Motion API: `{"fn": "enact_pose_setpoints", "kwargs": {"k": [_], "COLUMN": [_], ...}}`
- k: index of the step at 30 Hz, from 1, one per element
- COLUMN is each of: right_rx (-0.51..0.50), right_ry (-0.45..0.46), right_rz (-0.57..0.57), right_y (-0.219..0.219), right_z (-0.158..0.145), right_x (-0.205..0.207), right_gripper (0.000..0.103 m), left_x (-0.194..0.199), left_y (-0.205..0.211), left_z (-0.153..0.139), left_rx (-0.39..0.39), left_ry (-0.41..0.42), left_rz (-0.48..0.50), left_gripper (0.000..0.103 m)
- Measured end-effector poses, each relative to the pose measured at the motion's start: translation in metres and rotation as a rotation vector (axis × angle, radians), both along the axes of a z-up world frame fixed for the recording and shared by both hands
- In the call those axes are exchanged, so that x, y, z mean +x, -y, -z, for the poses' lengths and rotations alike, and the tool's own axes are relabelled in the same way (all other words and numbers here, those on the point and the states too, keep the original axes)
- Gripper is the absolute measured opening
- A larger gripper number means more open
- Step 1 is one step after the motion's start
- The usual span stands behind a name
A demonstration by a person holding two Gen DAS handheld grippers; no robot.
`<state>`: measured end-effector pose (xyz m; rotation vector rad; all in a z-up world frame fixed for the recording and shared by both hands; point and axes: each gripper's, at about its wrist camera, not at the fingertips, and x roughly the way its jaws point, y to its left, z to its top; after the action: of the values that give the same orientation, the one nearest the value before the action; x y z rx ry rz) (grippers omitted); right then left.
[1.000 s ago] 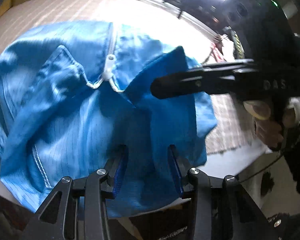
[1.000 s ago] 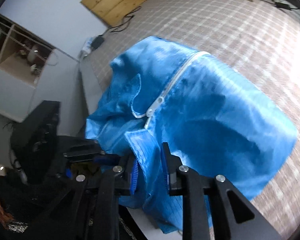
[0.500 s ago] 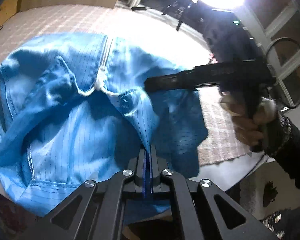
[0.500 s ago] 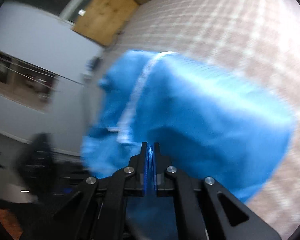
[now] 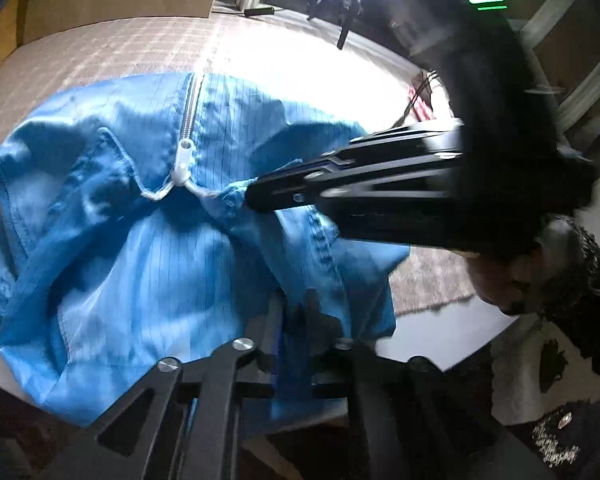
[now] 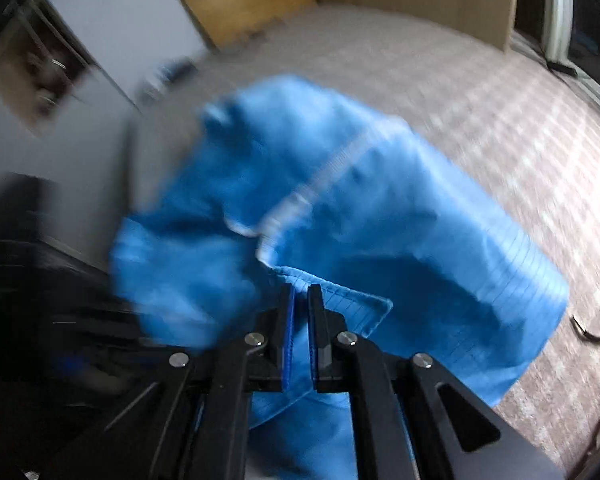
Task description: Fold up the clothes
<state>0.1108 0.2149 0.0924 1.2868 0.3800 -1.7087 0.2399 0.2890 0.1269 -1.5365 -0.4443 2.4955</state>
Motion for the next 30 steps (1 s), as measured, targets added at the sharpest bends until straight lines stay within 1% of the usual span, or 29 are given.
{"fn": "enact_pose_setpoints", "kwargs": {"k": [1,2,4,6,7,9,10,11,12,13,15,17,19,22,24,26,28,29,30], "right_rx": [-0.009,-0.046,-0.117,-0.163,-0.177,-0.194,-0.189,-0.183,-0.175,-0.167,-0.154,-0.163,-0.168,-0.149,-0.117,-0.114,-0.094,-0.08,-0.048], "right_ry": [0.017,0.02,0.024,0.012,0.004,-0.007,-0.012,-0.016,-0.021,-0.035,-0.058,-0.064,-0.075,-0.123,-0.156,-0.155,-0.154,-0.154,-0.153], "right_rz": [0.044,0.082,0.158,0.218,0.248,0.283,0.298,0.312,0.322,0.337,0.384,0.449,0.545,0.651,0.71,0.766,0.821,0.846,0.861], "right_y": [-0.006,-0.016,-0.036,-0.056,-0.065,-0.078,-0.08,-0.082,-0.082,-0.083,-0.079,-0.084,-0.081,-0.075,-0.066,-0.061,-0.054,-0.051,-0.047], "right_z": [0.0,-0.008,-0.025,-0.039,-0.045,-0.051,-0.052,-0.052,-0.05,-0.048,-0.041,-0.042,-0.042,-0.045,-0.045,-0.043,-0.033,-0.028,-0.019], "right_x": [-0.005,-0.007,-0.01,-0.007,-0.003,0.005,0.007,0.009,0.011,0.014,0.017,0.014,0.008,-0.001,-0.009,-0.017,-0.026,-0.03,-0.033], "right_gripper": [0.006,0.007,0.007,0.01,0.012,0.013,0.015,0.017,0.021,0.022,0.022,0.022,0.022,0.022,0.022,0.022,0.022,0.022,0.022], "left_x": [0.004,0.008,0.025,0.041,0.045,0.051,0.049,0.044,0.04,0.034,0.015,-0.008,-0.034,-0.07,-0.094,-0.114,-0.125,-0.129,-0.13], "left_y": [0.001,0.003,0.023,0.051,0.062,0.09,0.103,0.115,0.124,0.128,0.138,0.145,0.15,0.14,0.134,0.124,0.121,0.124,0.128], "left_z": [-0.004,-0.009,-0.028,-0.047,-0.051,-0.056,-0.056,-0.055,-0.056,-0.057,-0.061,-0.065,-0.069,-0.068,-0.067,-0.049,-0.027,-0.012,-0.001], "left_rx": [-0.015,-0.032,-0.076,-0.153,-0.188,-0.251,-0.28,-0.318,-0.342,-0.356,-0.352,-0.336,-0.31,-0.298,-0.29,-0.264,-0.287,-0.303,-0.295], "left_ry": [0.003,0.004,-0.014,-0.032,-0.033,-0.024,-0.008,0.017,0.021,0.014,-0.013,-0.037,-0.058,-0.078,-0.091,-0.07,-0.045,-0.02,-0.005], "left_rz": [0.008,0.013,-0.011,-0.057,-0.074,-0.094,-0.098,-0.086,-0.071,-0.052,-0.002,0.043,0.089,0.15,0.19,0.226,0.248,0.251,0.257], "left_gripper": [0.009,0.012,0.014,0.024,0.026,0.026,0.026,0.026,0.026,0.026,0.026,0.026,0.026,0.026,0.026,0.026,0.026,0.027,0.027]}}
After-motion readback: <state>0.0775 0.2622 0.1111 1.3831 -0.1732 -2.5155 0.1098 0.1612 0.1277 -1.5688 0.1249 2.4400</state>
